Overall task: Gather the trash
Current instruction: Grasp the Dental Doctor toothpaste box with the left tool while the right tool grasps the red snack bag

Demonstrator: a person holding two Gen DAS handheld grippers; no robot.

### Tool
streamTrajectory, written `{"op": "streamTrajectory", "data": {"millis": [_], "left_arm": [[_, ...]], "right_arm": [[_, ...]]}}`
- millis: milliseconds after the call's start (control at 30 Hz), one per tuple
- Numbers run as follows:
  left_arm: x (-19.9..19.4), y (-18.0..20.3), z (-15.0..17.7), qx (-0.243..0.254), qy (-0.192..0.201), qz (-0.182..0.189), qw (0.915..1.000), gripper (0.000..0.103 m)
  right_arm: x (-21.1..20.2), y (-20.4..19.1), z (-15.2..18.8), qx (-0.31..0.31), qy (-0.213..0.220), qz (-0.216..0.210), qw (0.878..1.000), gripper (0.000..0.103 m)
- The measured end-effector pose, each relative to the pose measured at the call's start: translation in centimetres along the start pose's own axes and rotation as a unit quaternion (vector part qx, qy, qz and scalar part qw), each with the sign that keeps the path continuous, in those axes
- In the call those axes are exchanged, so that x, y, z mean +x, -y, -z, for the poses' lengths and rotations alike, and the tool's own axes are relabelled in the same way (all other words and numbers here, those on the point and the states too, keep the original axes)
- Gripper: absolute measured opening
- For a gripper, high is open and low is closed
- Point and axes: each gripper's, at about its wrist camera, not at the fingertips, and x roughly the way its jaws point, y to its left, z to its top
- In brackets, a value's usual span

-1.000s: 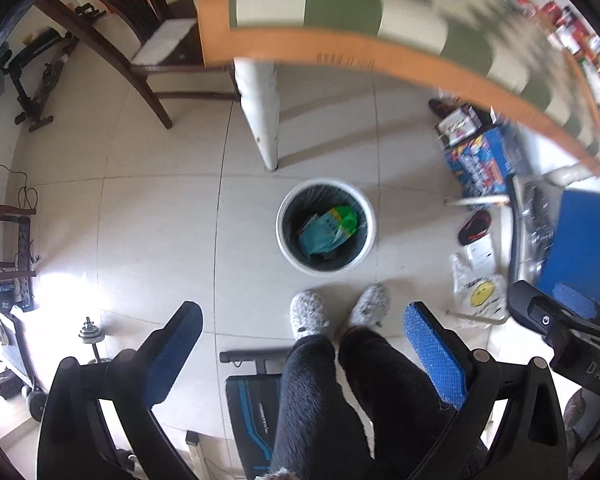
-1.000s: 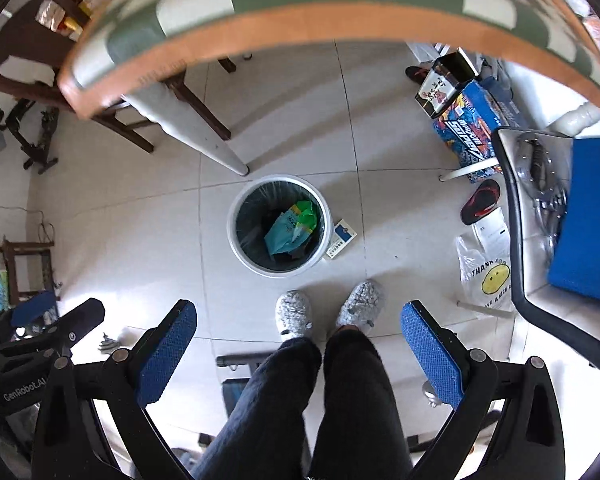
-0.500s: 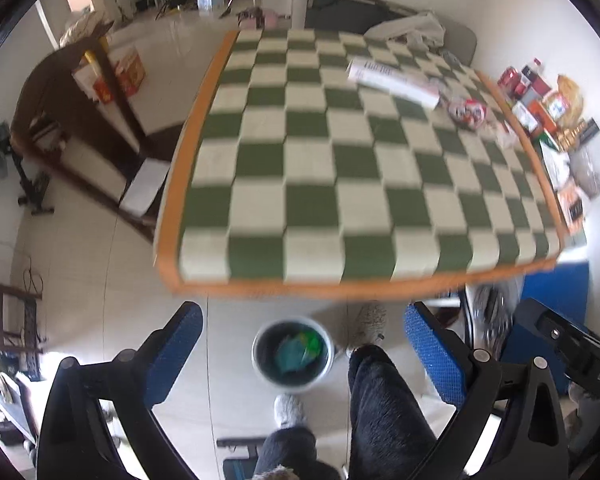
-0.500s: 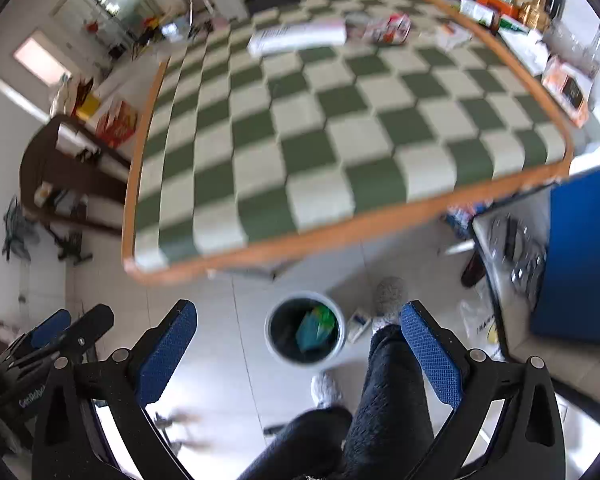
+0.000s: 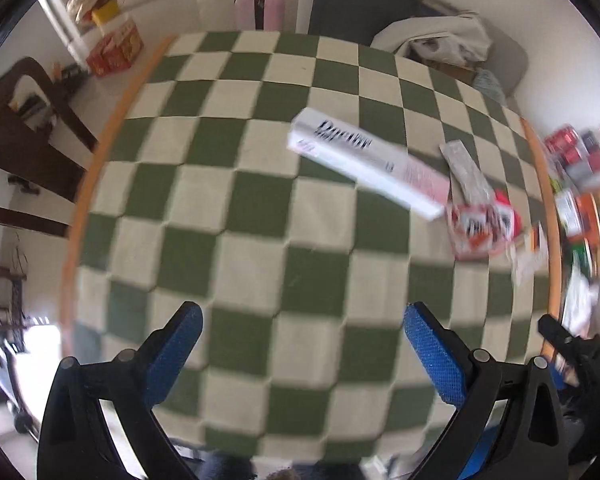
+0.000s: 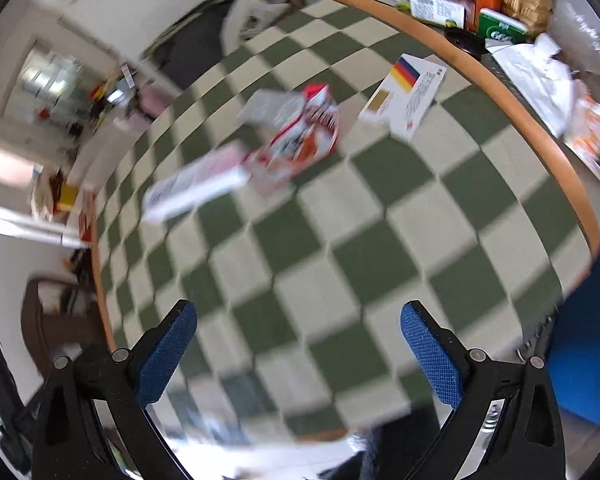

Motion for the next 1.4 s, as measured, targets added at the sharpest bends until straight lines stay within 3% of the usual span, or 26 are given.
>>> {"op": "streamTrajectory", "data": {"millis": [233, 367, 467, 533, 567, 633, 667, 700, 767, 833, 900, 967, 1067, 1133, 1167, 1200, 1233, 1300, 1367, 1400], "left_arm": [[8.7, 4.7, -8.8, -0.095, -0.069, 0.027, 0.9927, 0.102], [12.5, 5.2, -11.2, -0.153, -0.108, 0.033, 0.9818, 0.102], [14.3, 4.7, -12.0, -0.209, -0.119, 0.038, 0.9699, 0.102], [15.1, 4.7, -12.1, -0.219, -0.122, 0.026, 0.9676, 0.102], [15.3, 4.8, -12.1, -0.220, -0.122, 0.021, 0.9677, 0.098], [15.5, 5.3, -12.1, -0.191, -0.119, 0.002, 0.9743, 0.079], [15.5, 5.8, -12.0, -0.166, -0.118, -0.005, 0.9791, 0.076], [15.2, 6.4, -11.8, -0.128, -0.110, -0.014, 0.9856, 0.073], [13.9, 8.3, -11.0, 0.001, -0.078, -0.052, 0.9956, 0.063], [13.2, 9.5, -9.4, 0.104, -0.067, -0.083, 0.9889, 0.061], [12.8, 9.3, -7.5, 0.157, -0.068, -0.101, 0.9800, 0.061], [13.1, 8.4, -6.6, 0.156, -0.085, -0.096, 0.9794, 0.061], [13.8, 5.9, -5.9, 0.084, -0.110, -0.065, 0.9882, 0.061], [13.8, 5.1, -5.8, 0.050, -0.110, -0.050, 0.9914, 0.061], [13.6, 4.9, -5.8, 0.043, -0.104, -0.047, 0.9926, 0.060], [13.4, 4.8, -5.7, 0.041, -0.095, -0.045, 0.9935, 0.050], [13.3, 4.8, -5.9, 0.043, -0.092, -0.046, 0.9937, 0.042], [12.8, 4.8, -6.3, 0.051, -0.085, -0.047, 0.9939, 0.043], [12.4, 5.0, -6.2, 0.063, -0.076, -0.053, 0.9937, 0.043], [12.1, 5.3, -6.1, 0.069, -0.070, -0.055, 0.9936, 0.042]], "right_arm": [[9.8, 2.1, -12.4, 0.059, -0.035, 0.010, 0.998, 0.094], [13.9, 2.6, -15.6, 0.072, -0.051, 0.014, 0.996, 0.088], [15.9, 2.3, -16.7, 0.066, -0.048, 0.017, 0.997, 0.074], [16.7, 1.7, -17.1, 0.055, -0.039, 0.020, 0.998, 0.068], [16.8, 1.4, -17.2, 0.047, -0.031, 0.021, 0.998, 0.058], [17.4, 0.3, -17.5, 0.024, -0.028, 0.026, 0.999, 0.048], [17.5, -0.3, -17.7, 0.013, -0.025, 0.027, 0.999, 0.039], [17.7, -0.5, -17.8, 0.003, -0.026, 0.030, 0.999, 0.021], [17.8, -1.1, -18.0, -0.016, -0.030, 0.030, 0.999, 0.021], [17.5, -1.6, -18.1, -0.039, -0.030, 0.035, 0.998, 0.018], [17.0, -2.2, -18.1, -0.068, -0.030, 0.035, 0.997, 0.014], [16.4, -2.8, -18.1, -0.097, -0.032, 0.045, 0.994, 0.010], [17.0, -3.0, -18.2, -0.100, -0.056, 0.041, 0.993, 0.011], [17.6, -1.9, -18.1, -0.072, -0.074, 0.024, 0.994, 0.021], [17.3, -1.4, -17.4, -0.059, -0.077, 0.013, 0.995, 0.035], [17.8, -0.7, -17.4, -0.046, -0.089, 0.009, 0.995, 0.044], [17.7, -0.7, -17.3, -0.038, -0.082, 0.001, 0.996, 0.048], [18.0, -1.2, -17.1, -0.041, -0.074, -0.003, 0.996, 0.055], [18.3, -2.3, -16.8, -0.062, -0.059, 0.010, 0.996, 0.049], [18.4, -2.6, -16.6, -0.069, -0.052, 0.015, 0.996, 0.022]]}}
